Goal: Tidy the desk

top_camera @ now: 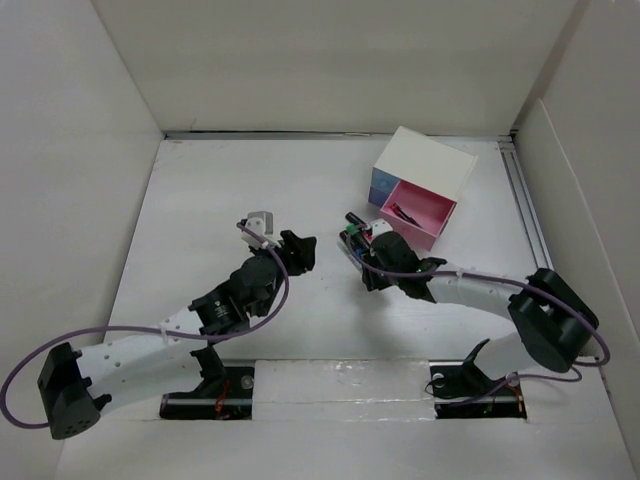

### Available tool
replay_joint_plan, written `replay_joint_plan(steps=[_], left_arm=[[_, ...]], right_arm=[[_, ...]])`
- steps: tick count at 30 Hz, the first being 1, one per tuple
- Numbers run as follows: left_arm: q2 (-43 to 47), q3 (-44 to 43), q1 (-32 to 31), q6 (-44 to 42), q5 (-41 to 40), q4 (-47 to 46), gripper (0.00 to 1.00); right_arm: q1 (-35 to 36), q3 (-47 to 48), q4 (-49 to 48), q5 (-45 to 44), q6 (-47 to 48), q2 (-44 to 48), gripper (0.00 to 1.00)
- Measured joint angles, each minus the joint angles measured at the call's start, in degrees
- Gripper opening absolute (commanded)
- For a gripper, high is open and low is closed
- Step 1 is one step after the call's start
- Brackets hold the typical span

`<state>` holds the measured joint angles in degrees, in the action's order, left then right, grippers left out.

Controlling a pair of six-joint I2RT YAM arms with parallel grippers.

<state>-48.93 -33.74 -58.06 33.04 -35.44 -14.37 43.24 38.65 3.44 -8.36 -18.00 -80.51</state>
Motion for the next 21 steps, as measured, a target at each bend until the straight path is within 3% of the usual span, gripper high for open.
replay_joint_plan(steps=[11, 15, 16, 19, 21], left_arm=[[5.73, 5.55, 1.46, -2.36, 0.44, -1.38, 0.49], [6.27, 5.66, 1.46, -2.54, 0.55, -1.79, 0.49], [6.36, 5.66, 1.46, -2.56, 0.55, -1.84, 0.49], [6.36, 5.66, 1.46, -2.58, 0.52, -2.12, 0.49], [6.36, 5.66, 1.46, -2.58, 0.46, -2.14, 0.49]], right_arm=[[1.11, 4.46, 0.57, -5.29, -1.46, -9.05, 0.39], [1.55, 5.57, 0.59, -6.75, -1.33, -10.51, 0.28], [1.64, 5.86, 0.5, -6.88, -1.31, -10.8, 0.17], [2.08, 6.23, 0.0, -7.06, -1.2, -11.41, 0.0], [2.91, 6.25, 0.02, -7.52, -1.22, -11.39, 0.0]])
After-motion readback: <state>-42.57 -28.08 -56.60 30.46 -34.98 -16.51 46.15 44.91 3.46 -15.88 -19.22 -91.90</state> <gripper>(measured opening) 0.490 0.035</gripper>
